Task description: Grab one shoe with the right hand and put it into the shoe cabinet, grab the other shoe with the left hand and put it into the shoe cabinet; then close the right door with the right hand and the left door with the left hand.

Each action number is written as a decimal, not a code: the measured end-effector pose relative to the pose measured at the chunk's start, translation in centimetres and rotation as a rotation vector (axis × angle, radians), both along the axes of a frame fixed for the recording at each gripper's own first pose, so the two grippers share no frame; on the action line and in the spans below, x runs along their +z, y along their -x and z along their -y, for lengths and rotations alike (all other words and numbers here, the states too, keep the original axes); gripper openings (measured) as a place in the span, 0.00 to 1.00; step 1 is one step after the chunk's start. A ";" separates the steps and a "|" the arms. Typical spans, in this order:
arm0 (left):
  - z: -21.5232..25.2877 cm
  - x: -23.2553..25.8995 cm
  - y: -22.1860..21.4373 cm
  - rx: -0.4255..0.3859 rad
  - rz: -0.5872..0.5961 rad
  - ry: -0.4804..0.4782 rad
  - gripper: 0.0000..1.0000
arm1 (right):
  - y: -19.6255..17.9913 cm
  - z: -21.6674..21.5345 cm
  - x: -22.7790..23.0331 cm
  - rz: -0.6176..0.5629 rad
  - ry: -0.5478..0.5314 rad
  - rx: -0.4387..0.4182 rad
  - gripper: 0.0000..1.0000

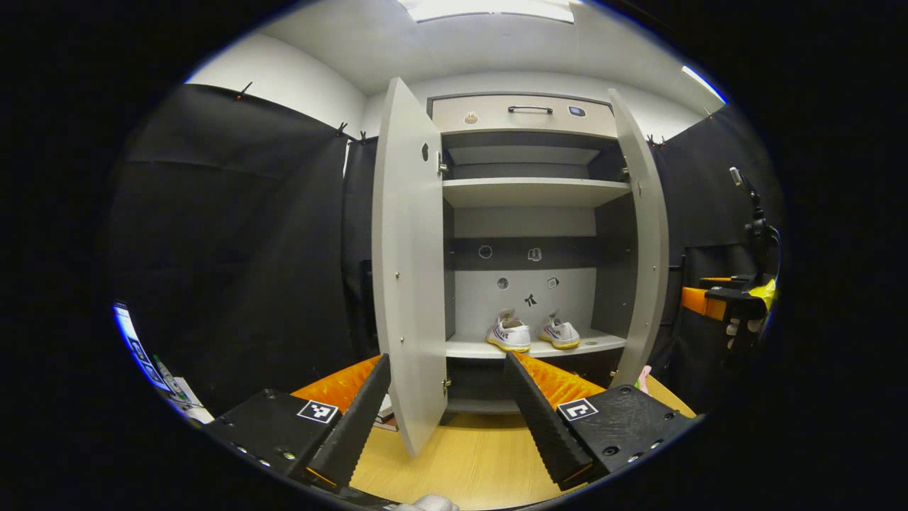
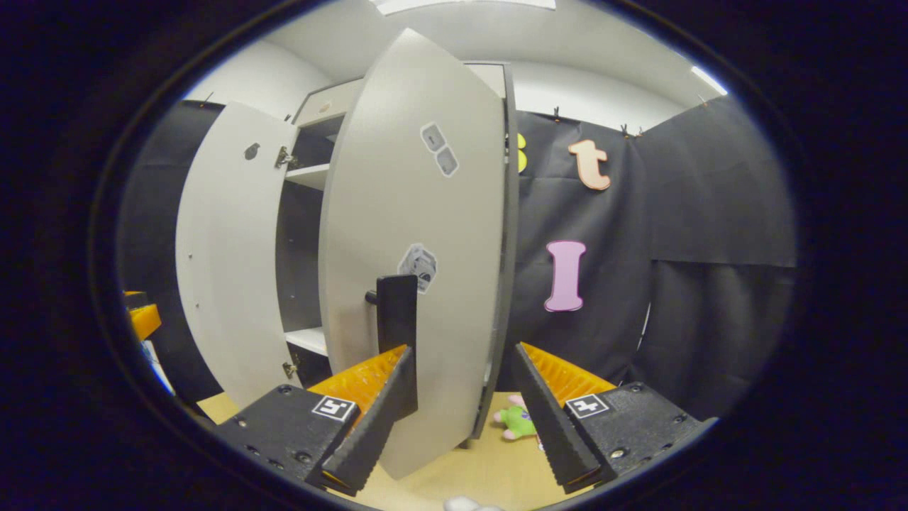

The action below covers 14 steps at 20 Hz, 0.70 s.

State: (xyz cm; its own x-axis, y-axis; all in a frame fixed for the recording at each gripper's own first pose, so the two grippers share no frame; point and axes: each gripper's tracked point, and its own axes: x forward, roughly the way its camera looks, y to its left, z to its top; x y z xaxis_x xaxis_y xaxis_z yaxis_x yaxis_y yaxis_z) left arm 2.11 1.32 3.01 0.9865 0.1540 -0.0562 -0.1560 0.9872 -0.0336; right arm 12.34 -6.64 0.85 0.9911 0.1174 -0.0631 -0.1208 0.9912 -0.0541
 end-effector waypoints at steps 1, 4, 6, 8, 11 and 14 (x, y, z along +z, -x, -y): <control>-0.4 0.0 0.2 0.003 -0.005 0.001 0.96 | 0.0 -1.5 -0.3 -0.013 -0.024 0.037 0.94; -1.3 -0.2 0.4 0.001 -0.010 -0.002 0.96 | 0.7 -3.0 -0.4 -0.024 -0.038 0.052 0.99; -1.6 -0.2 0.3 -0.011 -0.006 -0.005 0.96 | 1.6 -3.1 -0.3 -0.016 -0.022 0.035 0.99; -1.9 -0.3 0.3 -0.025 -0.005 -0.010 0.96 | 2.7 -3.3 -0.6 -0.024 -0.018 0.024 0.99; -2.3 -0.5 0.0 -0.052 -0.003 -0.011 0.96 | 4.3 -3.2 -0.6 -0.023 -0.011 -0.006 0.99; -3.3 -1.1 -0.1 -0.072 -0.013 -0.019 0.96 | 6.4 -3.4 -1.2 -0.028 -0.012 -0.028 0.99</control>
